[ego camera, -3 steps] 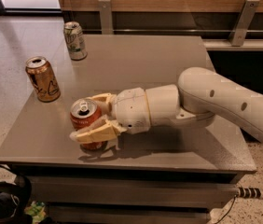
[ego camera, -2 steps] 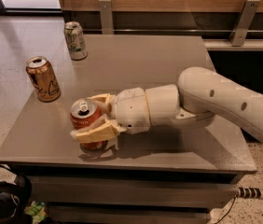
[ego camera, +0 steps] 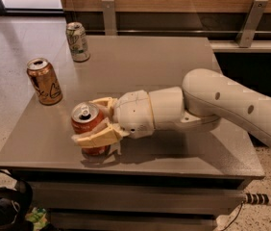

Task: Move coke can near 7up can

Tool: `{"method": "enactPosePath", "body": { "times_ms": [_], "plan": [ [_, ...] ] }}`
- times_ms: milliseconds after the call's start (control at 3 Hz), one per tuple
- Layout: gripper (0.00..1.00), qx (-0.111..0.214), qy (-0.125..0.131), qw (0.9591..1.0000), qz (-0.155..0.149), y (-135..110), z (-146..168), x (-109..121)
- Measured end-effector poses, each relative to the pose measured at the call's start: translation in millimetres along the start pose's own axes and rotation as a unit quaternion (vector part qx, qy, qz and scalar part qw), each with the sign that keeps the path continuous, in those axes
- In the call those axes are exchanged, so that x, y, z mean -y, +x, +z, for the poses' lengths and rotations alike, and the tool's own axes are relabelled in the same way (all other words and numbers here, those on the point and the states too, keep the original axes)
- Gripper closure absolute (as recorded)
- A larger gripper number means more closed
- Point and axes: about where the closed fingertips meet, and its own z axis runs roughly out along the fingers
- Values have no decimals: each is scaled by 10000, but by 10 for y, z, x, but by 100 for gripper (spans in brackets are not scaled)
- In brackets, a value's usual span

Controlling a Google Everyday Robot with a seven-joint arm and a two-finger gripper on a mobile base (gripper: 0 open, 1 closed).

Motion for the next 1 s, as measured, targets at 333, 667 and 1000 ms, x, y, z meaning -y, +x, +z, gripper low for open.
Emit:
{"method": "enactPosePath", "body": {
  "times_ms": [333, 667, 1000],
  "plan": [
    [100, 55, 185, 9998, 65, -134, -141, 278],
    [100, 161, 570, 9978, 288, -267, -428, 689],
    [100, 200, 1025, 9936, 438, -492, -805, 1206]
  ]
}}
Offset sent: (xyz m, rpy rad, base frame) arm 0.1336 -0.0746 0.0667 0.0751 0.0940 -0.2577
